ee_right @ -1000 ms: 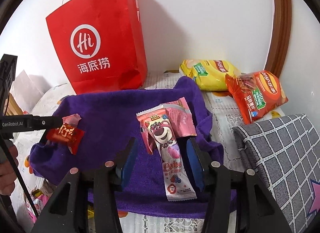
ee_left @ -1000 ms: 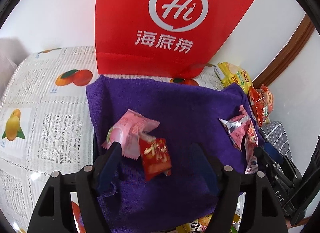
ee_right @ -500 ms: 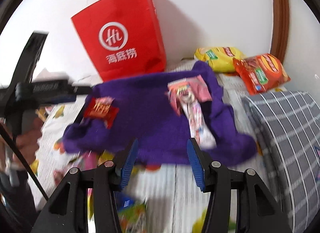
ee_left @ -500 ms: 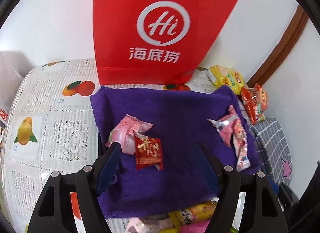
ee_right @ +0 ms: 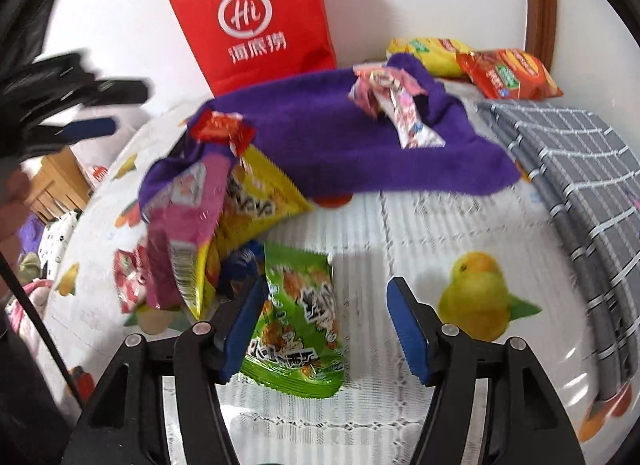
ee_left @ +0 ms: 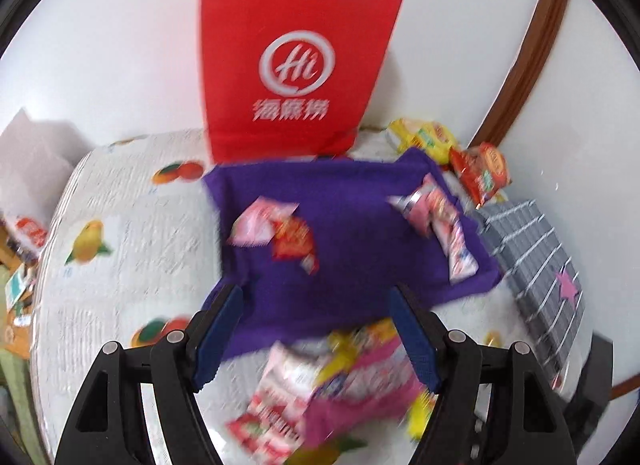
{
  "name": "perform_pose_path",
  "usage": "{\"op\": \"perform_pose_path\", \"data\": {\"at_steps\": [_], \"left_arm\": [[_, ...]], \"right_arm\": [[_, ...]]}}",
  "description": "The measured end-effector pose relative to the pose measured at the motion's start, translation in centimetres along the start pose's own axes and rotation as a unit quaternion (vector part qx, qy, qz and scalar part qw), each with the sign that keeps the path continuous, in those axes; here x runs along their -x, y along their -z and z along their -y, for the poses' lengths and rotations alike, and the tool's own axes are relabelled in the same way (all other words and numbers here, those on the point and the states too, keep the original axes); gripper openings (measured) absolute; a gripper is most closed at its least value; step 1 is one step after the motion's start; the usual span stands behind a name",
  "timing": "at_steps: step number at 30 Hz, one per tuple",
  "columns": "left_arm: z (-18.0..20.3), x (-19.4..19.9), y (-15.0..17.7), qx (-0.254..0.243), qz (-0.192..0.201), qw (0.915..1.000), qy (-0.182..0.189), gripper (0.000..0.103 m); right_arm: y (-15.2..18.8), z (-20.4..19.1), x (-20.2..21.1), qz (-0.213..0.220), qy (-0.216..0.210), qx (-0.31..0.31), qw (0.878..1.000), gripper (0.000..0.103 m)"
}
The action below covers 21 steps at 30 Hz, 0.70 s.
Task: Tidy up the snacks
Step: 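Grasp the green snack bag with right tool while left tool reaches toward the pile, then grasp the red-white candy packet with left tool while right tool lifts green bag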
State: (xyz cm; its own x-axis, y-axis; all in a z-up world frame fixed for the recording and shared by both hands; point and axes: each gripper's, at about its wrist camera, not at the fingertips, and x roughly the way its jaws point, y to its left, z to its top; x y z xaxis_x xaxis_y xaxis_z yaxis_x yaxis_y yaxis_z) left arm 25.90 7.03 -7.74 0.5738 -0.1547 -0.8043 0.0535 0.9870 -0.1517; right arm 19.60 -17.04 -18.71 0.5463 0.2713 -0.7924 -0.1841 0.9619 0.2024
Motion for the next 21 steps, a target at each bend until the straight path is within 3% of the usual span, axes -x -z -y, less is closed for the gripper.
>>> {"op": "perform_pose_path", "data": {"at_steps": [1,3,6,10,16,21], "left_arm": [[-0.8,0.2,0.7,0.004,-0.004,1.0,-0.008,0.074],[-2.1,0.5,1.8,0.013,-0.008,0.9997,-0.017,0.074],[-4.2,0.9,3.6,0.028,-0.017,0.9991,-0.026,0.074],[-6.2,1.2,5.8,0.051,-0.024,0.9981,-0.027,0.074],[-6.8,0.2,8.3,0.062,-0.043,0.9968,-0.025,0.074],[-7.0,-0.9,9.8,0.099,-0.058,0.9934,0.0,0.074]], "right_arm": [[0.2,-0.1,-0.4,-0.003,0.0,-0.002,1.0,0.059],[0.6,-0.1,-0.7,-0.002,-0.025,-0.012,1.0,0.042],[0.8,-0.1,-0.1,-0.001,-0.021,-0.022,1.0,0.041],[0.9,0.2,1.8,0.024,0.024,-0.003,0.999,0.038],[1.6,3.0,2.9,0.031,0.07,-0.007,0.997,0.038],[2.4,4.5,2.7,0.035,0.053,-0.028,0.998,0.039]]}}
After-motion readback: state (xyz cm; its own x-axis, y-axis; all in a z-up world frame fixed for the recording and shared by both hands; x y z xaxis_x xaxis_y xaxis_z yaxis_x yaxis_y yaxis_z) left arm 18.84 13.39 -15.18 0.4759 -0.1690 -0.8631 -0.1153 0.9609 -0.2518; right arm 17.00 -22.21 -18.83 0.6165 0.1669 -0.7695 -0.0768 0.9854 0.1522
